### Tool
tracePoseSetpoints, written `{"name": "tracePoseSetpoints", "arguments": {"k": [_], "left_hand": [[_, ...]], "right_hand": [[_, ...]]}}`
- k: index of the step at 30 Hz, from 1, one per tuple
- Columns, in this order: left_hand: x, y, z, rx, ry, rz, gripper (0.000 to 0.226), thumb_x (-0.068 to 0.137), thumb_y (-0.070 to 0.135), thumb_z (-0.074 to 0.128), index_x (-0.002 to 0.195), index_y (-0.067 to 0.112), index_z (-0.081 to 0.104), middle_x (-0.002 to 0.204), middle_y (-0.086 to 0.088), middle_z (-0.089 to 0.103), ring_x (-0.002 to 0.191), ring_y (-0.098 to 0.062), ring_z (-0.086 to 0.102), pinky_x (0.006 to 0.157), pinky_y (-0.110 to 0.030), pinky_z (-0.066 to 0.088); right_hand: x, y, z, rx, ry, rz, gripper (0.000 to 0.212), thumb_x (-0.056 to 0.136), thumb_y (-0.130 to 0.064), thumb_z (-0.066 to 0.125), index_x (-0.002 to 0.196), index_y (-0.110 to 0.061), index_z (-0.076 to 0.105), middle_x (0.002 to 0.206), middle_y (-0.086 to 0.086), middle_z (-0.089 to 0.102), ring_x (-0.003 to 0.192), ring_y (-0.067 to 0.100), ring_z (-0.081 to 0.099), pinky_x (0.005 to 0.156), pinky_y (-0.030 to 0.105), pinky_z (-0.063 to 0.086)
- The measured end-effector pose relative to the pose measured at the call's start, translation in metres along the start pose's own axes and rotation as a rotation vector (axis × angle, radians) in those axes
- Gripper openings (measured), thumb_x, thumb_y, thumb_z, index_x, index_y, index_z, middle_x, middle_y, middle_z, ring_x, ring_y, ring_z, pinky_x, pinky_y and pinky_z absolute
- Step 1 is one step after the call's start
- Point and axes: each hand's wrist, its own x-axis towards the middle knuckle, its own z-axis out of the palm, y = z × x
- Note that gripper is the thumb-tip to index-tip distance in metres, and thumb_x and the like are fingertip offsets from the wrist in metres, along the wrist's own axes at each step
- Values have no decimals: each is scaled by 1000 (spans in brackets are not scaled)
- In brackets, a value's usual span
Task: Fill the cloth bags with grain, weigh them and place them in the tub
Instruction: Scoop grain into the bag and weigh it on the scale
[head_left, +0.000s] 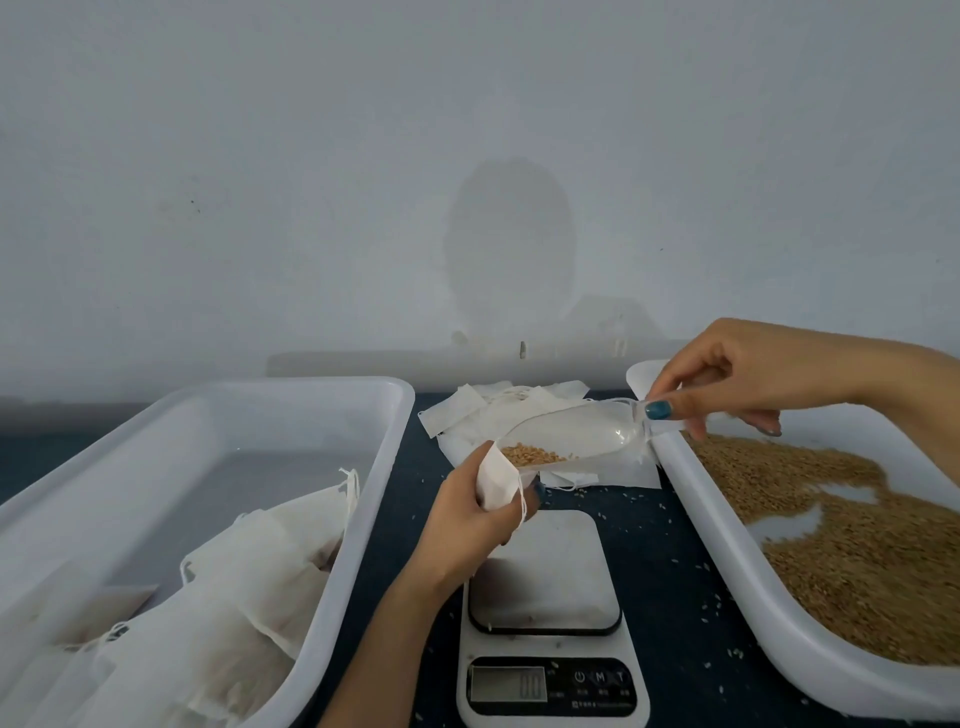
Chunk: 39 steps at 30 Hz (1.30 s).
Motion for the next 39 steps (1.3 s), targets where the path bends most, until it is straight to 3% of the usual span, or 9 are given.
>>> {"name": "tracePoseSetpoints", "arguments": {"k": [3,5,9,15,19,25,30,36,39], "left_hand": [[-1,1,-2,-57,-23,10,37,79,20,68,112,35,64,104,12,73,94,-13,69,70,-21,57],[-3,4,-2,-117,-42,-5,29,73,27,74,99,39,70,87,13,73,72,-2,65,59,-15,47],[-2,6,-4,-255,-89,-11,14,70,30,71,82,23,66,66,1,52,56,-11,39,51,-20,32],[0,5,-6,-365,-45,4,29,75,42,61,89,16,61,83,-15,44,57,-15,34,48,-22,24],[2,3,-5,-356,-15,-6,31,74,41,46,86,15,57,77,-14,39,53,-11,38,49,-22,29],[2,7,-3,-329,3,-44,32,78,35,33,69,29,63,73,-12,40,52,-11,35,48,-22,28],[5,6,0,-252,63,-109,30,72,36,36,81,12,51,54,1,48,47,-10,43,47,-20,34],[1,6,9,-115,86,-47,49,63,63,40,86,23,57,92,-5,60,93,-26,56,93,-47,47],[0,12,9,-173,34,-20,25,72,43,41,75,18,43,77,5,47,77,-17,43,78,-33,46]], "right_hand": [[-2,11,8,65,24,-22,27,78,-59,63,95,-42,75,79,1,75,37,9,48,41,19,42],[-4,16,12,99,45,-26,28,78,-60,62,95,-42,75,79,1,75,36,9,47,43,18,42],[-7,21,27,159,127,-11,40,77,-62,58,94,-31,76,74,2,73,36,9,45,45,14,41],[-26,11,62,396,238,109,42,66,-67,54,87,-38,74,58,-11,58,42,7,42,43,23,33],[-44,1,106,637,276,252,44,73,-50,63,102,-18,68,62,-5,62,45,7,50,43,20,42],[-60,3,123,577,434,219,18,90,-30,54,106,-24,61,63,-7,66,54,9,61,53,23,52],[-72,52,96,349,624,343,19,87,-37,52,101,-28,61,69,1,65,63,18,61,55,34,49],[-68,126,96,-271,199,613,21,103,-34,41,102,-24,59,94,-1,69,89,14,67,80,31,54],[-64,107,98,-431,10,644,31,105,-43,32,89,-32,55,86,-8,64,81,5,64,74,21,52]]}}
